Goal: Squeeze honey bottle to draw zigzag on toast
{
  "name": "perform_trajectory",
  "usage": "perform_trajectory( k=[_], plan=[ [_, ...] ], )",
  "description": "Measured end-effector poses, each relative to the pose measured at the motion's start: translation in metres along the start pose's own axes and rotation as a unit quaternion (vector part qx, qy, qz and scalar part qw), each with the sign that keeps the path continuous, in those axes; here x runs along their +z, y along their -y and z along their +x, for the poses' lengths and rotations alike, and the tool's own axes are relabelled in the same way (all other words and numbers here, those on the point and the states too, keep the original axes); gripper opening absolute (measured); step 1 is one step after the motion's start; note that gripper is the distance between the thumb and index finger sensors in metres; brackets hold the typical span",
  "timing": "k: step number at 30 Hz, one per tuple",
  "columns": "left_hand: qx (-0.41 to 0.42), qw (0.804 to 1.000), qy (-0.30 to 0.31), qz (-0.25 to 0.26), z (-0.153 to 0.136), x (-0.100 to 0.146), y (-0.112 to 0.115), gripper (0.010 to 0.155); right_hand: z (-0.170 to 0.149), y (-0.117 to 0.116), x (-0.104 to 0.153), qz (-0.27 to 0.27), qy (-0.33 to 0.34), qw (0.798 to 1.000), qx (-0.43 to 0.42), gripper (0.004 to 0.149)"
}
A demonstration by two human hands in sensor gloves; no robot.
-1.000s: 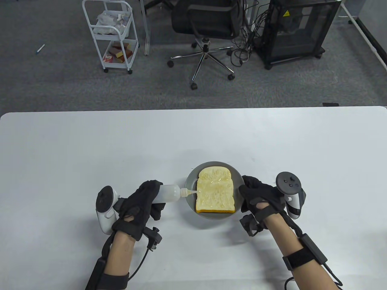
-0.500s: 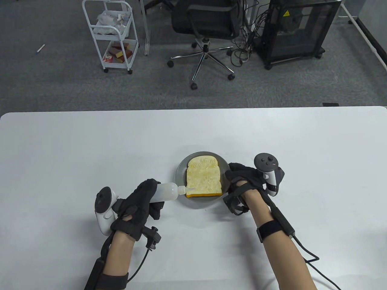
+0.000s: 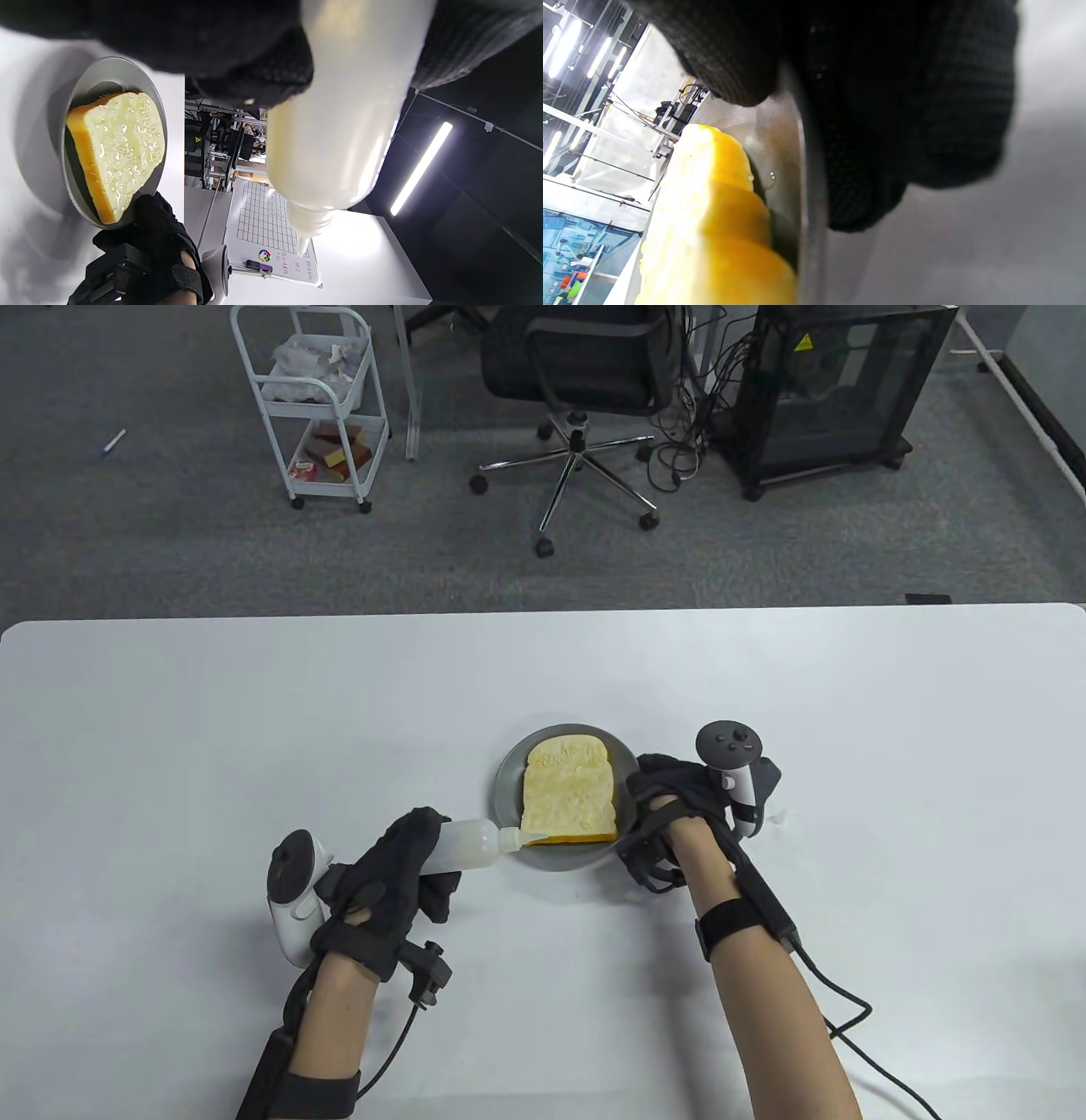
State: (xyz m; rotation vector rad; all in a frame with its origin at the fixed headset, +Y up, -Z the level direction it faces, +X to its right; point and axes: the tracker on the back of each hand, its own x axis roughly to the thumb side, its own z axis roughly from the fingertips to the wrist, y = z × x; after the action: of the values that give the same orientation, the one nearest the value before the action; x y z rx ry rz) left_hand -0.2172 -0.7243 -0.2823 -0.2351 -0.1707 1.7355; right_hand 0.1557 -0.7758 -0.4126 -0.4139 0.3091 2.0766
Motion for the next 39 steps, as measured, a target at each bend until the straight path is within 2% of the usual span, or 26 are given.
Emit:
perform_trajectory(
  k=[8,13,15,19,20,22,24,27,29,31,36,38,39],
  plan=[
    [-0.001,1.0,-0.003,-0.007,-0.002,-0.001,0.002,0.076,-0.004,0.0,-0.001,-0.017,-0.006,1.0,0.023,0.051],
    [-0.004,1.0,-0.005,-0.008,-0.003,-0.001,0.003,0.076,0.009,0.014,0.014,-0.06,0.031,0.988,0.141,0.053],
    [-0.004,1.0,-0.005,-0.008,-0.003,-0.001,0.003,0.076,0.019,0.031,0.026,-0.09,0.063,0.974,0.199,0.053],
    [-0.006,1.0,-0.004,-0.008,-0.004,-0.001,0.004,0.076,0.03,0.077,0.052,-0.144,0.12,0.956,0.224,0.053],
    [-0.006,1.0,-0.005,-0.008,-0.004,-0.001,0.005,0.076,0.03,0.089,0.056,-0.163,0.128,0.946,0.25,0.053],
    [-0.007,1.0,-0.008,-0.011,-0.007,-0.002,0.006,0.076,0.024,0.105,0.06,-0.19,0.13,0.925,0.302,0.056],
    [-0.005,1.0,-0.012,-0.011,-0.009,-0.003,0.008,0.076,0.012,0.114,0.056,-0.181,0.11,0.917,0.338,0.058],
    [0.002,1.0,-0.017,-0.013,-0.013,-0.004,0.009,0.076,-0.01,0.116,0.044,-0.154,0.06,0.918,0.362,0.064],
    [0.005,1.0,-0.022,-0.015,-0.016,-0.005,0.01,0.076,-0.021,0.116,0.036,-0.163,0.041,0.903,0.396,0.069],
    [0.006,1.0,-0.026,-0.015,-0.018,-0.005,0.01,0.076,-0.033,0.112,0.027,-0.166,0.03,0.894,0.414,0.068],
    [0.007,0.999,-0.032,-0.017,-0.021,-0.006,0.01,0.076,-0.046,0.097,0.014,-0.151,0.019,0.886,0.439,0.06],
    [0.009,0.999,-0.035,-0.02,-0.023,-0.007,0.01,0.076,-0.047,0.093,0.01,-0.149,0.017,0.877,0.457,0.047],
    [0.012,0.999,-0.036,-0.022,-0.024,-0.007,0.01,0.076,-0.046,0.092,0.011,-0.146,0.025,0.879,0.454,0.046]
  ],
)
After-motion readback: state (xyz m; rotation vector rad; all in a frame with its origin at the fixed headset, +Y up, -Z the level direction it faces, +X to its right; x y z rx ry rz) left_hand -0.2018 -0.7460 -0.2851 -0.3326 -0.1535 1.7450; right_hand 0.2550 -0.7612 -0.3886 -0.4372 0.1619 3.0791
